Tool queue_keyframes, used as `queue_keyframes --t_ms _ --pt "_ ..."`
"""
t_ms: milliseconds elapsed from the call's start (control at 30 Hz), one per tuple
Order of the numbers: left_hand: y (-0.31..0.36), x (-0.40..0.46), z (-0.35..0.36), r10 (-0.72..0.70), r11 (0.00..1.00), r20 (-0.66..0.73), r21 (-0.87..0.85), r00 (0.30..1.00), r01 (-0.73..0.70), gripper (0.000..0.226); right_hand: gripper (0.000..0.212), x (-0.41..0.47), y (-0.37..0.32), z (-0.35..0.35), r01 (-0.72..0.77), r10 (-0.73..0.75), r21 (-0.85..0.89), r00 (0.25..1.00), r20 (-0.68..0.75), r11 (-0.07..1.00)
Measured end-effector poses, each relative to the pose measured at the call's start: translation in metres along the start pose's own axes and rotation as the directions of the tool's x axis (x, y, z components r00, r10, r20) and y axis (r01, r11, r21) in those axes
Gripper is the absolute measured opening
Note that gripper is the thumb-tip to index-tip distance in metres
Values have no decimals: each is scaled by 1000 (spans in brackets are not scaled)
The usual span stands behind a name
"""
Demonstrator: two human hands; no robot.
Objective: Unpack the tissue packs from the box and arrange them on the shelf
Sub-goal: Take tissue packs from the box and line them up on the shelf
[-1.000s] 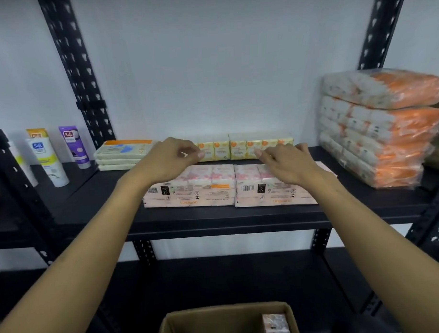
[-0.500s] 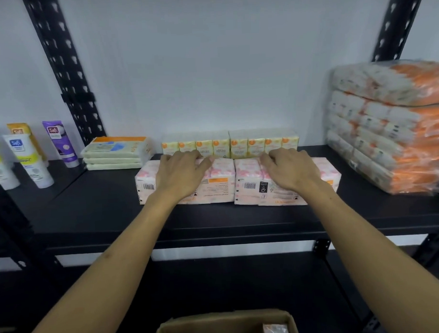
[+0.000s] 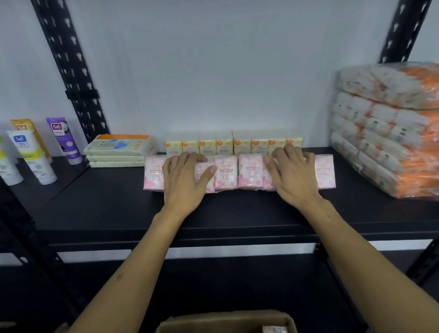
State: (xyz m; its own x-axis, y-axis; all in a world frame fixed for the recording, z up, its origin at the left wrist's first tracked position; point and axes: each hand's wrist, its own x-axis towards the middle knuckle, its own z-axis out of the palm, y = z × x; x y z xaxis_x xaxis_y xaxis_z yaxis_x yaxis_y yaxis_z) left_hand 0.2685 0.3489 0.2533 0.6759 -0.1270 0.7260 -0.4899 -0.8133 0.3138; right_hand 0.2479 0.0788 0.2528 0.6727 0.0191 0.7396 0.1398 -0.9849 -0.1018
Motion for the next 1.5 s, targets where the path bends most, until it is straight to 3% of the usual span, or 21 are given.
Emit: queue_keyframes --t_ms 433,633,800,867,967,1233,1400,1500 --pt "16 -27 -21 -42 995 16 94 999 41 35 39 -43 -13 -26 -35 35 79 999 6 996" --pt "20 11 -56 14 984 305 163 952 -67 37 43 -25 -10 -58 -30 14 74 978 206 997" --pt "24 45 -47 -32 984 334 174 942 -28 40 46 24 -13 -62 -68 57 40 971 230 997" --pt "18 52 -37 -130 974 402 223 906 41 50 53 35 -13 -53 -110 95 13 910 404 994" --pt "8 56 -20 -310 929 521 342 795 138 74 49 39 -12 -40 -144 134 -35 778 614 989" --pt "9 46 -7 -230 923 261 364 938 125 62 44 41 -8 -20 -114 120 -39 898 423 993" --pt "9 42 0 -195 916 138 379 971 130 62 37 39 -9 -13 -81 92 -51 948 306 995" --pt "8 33 1 -142 923 62 370 988 109 58 44 33 -7 -9 -60 68 -47 976 206 997"
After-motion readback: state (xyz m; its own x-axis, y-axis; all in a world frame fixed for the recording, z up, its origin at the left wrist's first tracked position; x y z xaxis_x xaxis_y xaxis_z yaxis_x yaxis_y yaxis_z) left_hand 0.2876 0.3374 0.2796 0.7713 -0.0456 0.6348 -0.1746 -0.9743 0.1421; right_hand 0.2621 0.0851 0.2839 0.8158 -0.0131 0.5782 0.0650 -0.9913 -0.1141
